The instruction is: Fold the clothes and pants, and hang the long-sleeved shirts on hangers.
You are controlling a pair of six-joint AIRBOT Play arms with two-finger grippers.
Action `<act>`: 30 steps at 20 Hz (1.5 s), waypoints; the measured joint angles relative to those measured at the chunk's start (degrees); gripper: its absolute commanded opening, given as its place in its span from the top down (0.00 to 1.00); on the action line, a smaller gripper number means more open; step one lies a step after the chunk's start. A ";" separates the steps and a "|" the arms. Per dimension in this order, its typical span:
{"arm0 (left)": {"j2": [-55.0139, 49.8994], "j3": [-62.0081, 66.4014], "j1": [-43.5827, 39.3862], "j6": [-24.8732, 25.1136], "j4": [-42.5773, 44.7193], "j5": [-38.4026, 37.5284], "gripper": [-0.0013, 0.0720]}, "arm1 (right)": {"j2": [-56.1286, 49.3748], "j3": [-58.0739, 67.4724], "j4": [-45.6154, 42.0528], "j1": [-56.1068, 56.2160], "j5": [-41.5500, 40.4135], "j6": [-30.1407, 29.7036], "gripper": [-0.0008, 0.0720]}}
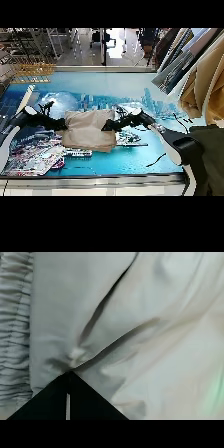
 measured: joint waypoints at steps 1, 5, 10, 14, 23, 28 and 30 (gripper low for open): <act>0.48 0.37 0.11 -0.11 0.20 -1.40 0.97 | 0.28 1.07 0.37 0.66 0.42 -0.59 0.97; 7.72 2.05 0.83 -0.24 -0.09 -8.90 0.97 | 8.20 4.33 -4.48 -0.79 1.68 2.40 0.97; 23.43 2.62 1.49 -0.37 -0.13 -17.73 0.97 | 28.04 5.51 -18.08 -13.55 2.10 12.96 0.97; 32.89 2.71 1.60 -0.35 -0.13 -22.71 0.97 | 42.80 5.73 -24.74 -32.46 4.13 17.20 0.97; 37.73 1.27 1.60 0.70 -0.15 -25.31 0.97 | 53.66 -8.76 -33.05 -82.82 23.02 8.02 0.97; 36.92 0.26 1.60 1.03 -0.13 -25.49 0.97 | 55.06 -27.28 -47.63 -94.66 24.85 5.33 0.05; 36.81 0.13 1.60 1.14 -0.13 -25.49 0.97 | 55.23 -30.71 -51.58 -96.21 21.75 4.87 0.03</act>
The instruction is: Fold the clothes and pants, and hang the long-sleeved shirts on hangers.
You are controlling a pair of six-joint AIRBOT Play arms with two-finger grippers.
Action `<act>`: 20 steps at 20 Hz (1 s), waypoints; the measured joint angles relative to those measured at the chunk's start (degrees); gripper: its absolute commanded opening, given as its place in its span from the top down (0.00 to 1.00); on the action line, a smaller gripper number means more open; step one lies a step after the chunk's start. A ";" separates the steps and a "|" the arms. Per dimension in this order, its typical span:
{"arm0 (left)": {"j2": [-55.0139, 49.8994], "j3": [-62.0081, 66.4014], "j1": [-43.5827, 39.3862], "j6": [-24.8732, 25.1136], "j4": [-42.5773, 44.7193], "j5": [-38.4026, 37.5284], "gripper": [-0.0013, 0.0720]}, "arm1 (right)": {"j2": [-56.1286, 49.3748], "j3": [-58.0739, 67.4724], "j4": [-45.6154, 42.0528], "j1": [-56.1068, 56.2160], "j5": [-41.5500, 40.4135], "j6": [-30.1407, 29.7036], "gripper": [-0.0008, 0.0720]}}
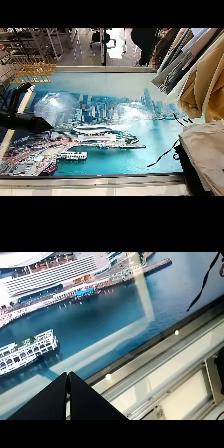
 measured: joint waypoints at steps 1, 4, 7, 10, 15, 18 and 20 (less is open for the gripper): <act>-0.04 -0.04 0.00 0.00 0.00 -0.02 0.97 | 0.07 -0.26 -1.11 -0.44 -1.38 -0.15 0.03; -0.09 -0.09 0.00 0.00 0.00 -0.13 0.97 | 0.11 4.63 -1.79 -1.14 -4.42 -0.35 0.04; -0.09 -0.09 0.00 0.00 0.92 -0.55 0.97 | 0.13 13.79 7.96 0.09 -6.47 -0.35 0.04; -0.07 -0.09 0.00 -0.24 4.33 -2.43 0.97 | 0.15 19.65 22.25 6.25 -6.75 -0.35 0.04; 0.90 -0.09 0.09 -3.89 16.37 -3.19 0.97 | 0.15 22.34 30.32 30.77 -0.48 -0.35 0.24; 3.78 -0.09 0.13 -7.50 23.71 4.28 0.97 | 0.15 21.16 26.01 48.98 1.01 -0.35 0.39; 6.16 -0.09 0.13 -8.94 26.05 12.22 0.97 | 0.15 19.76 21.20 60.26 -1.90 -0.48 0.72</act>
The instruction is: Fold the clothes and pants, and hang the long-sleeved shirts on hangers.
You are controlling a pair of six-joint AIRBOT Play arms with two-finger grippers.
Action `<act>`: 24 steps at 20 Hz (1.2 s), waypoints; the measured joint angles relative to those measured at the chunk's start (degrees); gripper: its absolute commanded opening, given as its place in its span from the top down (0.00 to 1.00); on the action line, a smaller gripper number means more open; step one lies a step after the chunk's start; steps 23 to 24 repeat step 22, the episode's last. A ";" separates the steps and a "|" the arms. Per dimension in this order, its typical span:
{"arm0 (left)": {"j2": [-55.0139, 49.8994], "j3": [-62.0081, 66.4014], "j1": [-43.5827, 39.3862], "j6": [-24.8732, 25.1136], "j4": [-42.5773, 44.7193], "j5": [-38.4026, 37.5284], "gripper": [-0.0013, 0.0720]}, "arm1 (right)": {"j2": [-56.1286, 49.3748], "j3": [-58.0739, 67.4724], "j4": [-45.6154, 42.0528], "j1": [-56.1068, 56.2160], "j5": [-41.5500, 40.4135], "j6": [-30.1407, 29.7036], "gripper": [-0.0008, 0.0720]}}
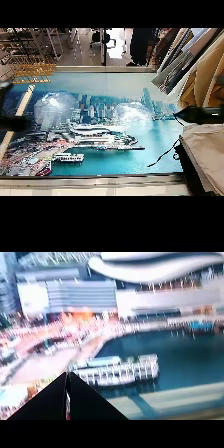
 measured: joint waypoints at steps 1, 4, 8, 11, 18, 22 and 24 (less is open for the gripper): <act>1.03 -0.02 -0.02 -0.55 0.17 4.24 0.97 | -0.02 -0.66 -3.28 5.01 -3.04 -0.11 0.89; 2.38 -0.04 -0.04 -1.29 -1.09 13.16 0.97 | -0.09 -1.66 -11.23 14.91 -15.15 -0.37 0.97; 1.88 -0.07 -0.04 -2.23 -1.75 17.20 0.97 | -0.11 -2.12 -15.26 19.91 -31.52 -0.48 0.97; 1.38 -0.07 -0.04 -2.49 -1.95 18.14 0.97 | -0.11 -2.25 -16.24 21.09 -39.74 -0.46 0.97; 0.96 -0.07 -0.04 -2.84 -2.03 18.84 0.97 | -0.11 -2.27 -16.90 21.75 -46.01 -0.39 0.97; 0.96 -0.07 -0.04 -2.84 -2.05 18.88 0.97 | -0.11 -2.27 -16.92 21.77 -46.66 -0.33 0.97; 0.96 -0.07 -0.04 -2.84 -2.05 18.88 0.97 | -0.11 -2.27 -16.92 21.77 -46.66 -0.33 0.97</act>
